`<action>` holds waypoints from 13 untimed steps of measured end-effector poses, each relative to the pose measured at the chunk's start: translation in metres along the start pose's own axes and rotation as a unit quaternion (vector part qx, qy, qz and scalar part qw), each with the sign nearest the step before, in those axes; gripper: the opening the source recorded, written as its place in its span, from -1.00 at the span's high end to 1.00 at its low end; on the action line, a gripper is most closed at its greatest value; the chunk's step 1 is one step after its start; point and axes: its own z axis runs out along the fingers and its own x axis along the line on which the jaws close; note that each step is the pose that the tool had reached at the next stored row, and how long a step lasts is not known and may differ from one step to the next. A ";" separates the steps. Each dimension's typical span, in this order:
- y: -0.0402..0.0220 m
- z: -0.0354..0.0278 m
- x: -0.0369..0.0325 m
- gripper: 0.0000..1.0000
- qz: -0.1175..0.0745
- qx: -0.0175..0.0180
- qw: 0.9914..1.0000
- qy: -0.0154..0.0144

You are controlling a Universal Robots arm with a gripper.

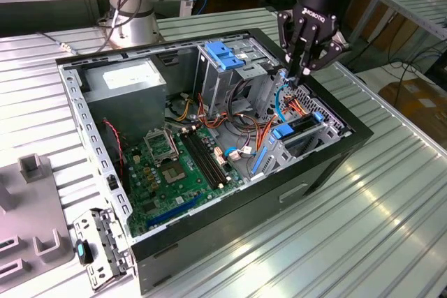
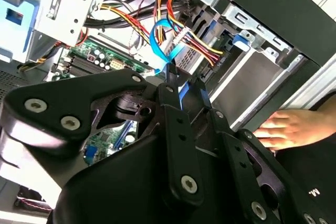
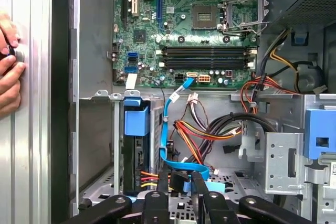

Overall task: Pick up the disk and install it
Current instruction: 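Insert the second disk wire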

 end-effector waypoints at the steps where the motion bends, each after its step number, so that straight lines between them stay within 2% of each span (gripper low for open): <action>1: 0.0000 0.0002 -0.0017 0.37 0.000 0.000 1.000 0.000; 2: 0.0000 0.0003 -0.0028 0.37 0.000 0.000 1.000 0.000; 4: -0.0001 0.0007 -0.0059 0.37 0.000 0.000 1.000 0.003; 6: -0.0001 0.0016 -0.0092 0.37 0.000 0.000 1.000 0.011; 8: -0.0001 0.0020 -0.0122 0.37 0.000 0.000 1.000 0.020; 9: -0.0002 0.0025 -0.0143 0.37 0.000 0.000 1.000 0.027; 11: -0.0002 0.0029 -0.0168 0.37 0.000 0.000 0.999 0.037; 12: -0.0002 0.0033 -0.0186 0.37 0.000 -0.001 0.999 0.045; 13: -0.0002 0.0036 -0.0195 0.37 0.000 -0.001 0.999 0.050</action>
